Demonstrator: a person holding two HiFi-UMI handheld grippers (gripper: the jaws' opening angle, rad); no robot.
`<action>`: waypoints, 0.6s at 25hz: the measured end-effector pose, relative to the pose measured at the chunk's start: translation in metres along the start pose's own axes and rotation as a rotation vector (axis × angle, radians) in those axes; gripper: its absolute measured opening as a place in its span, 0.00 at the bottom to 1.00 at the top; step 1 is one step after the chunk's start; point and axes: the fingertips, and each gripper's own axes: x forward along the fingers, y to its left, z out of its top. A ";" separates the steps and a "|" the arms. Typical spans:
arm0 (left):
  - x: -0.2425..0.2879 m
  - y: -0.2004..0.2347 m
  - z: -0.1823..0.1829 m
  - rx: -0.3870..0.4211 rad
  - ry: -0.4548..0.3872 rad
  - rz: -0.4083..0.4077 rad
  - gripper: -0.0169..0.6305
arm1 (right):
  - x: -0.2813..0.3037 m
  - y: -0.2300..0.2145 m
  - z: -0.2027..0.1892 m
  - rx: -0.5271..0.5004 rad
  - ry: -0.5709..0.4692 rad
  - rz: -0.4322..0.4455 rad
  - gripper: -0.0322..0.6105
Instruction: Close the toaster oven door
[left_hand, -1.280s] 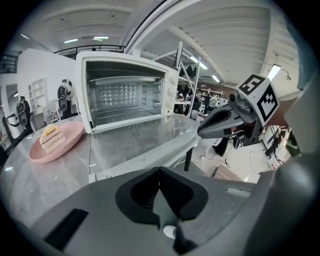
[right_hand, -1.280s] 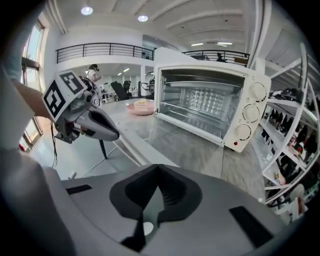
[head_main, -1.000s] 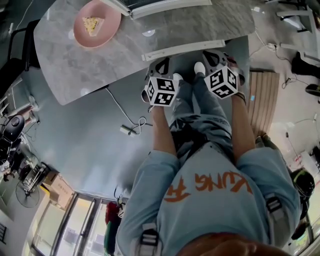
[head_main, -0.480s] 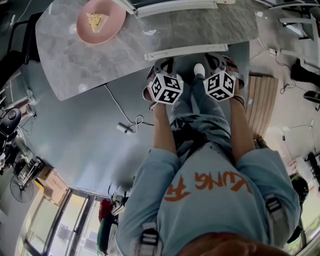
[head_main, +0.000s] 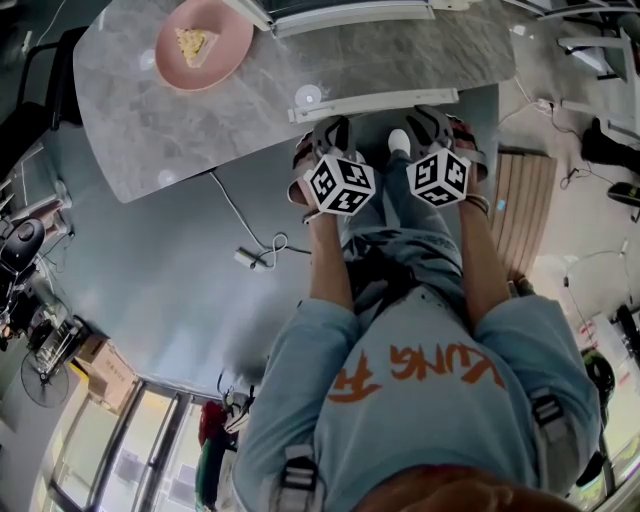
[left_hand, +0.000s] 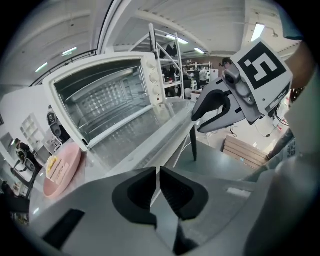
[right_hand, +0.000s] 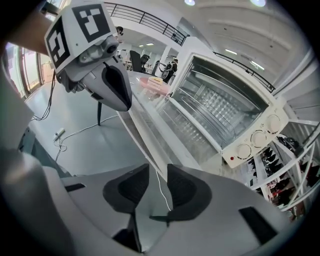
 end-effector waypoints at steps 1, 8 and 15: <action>-0.002 0.000 0.002 0.023 -0.005 0.010 0.05 | -0.001 -0.001 0.002 -0.004 -0.006 -0.010 0.23; -0.013 0.003 0.016 0.153 -0.029 0.104 0.15 | -0.013 -0.018 0.015 -0.051 -0.040 -0.097 0.21; -0.031 0.008 0.035 0.184 -0.102 0.180 0.16 | -0.026 -0.035 0.028 -0.073 -0.073 -0.158 0.24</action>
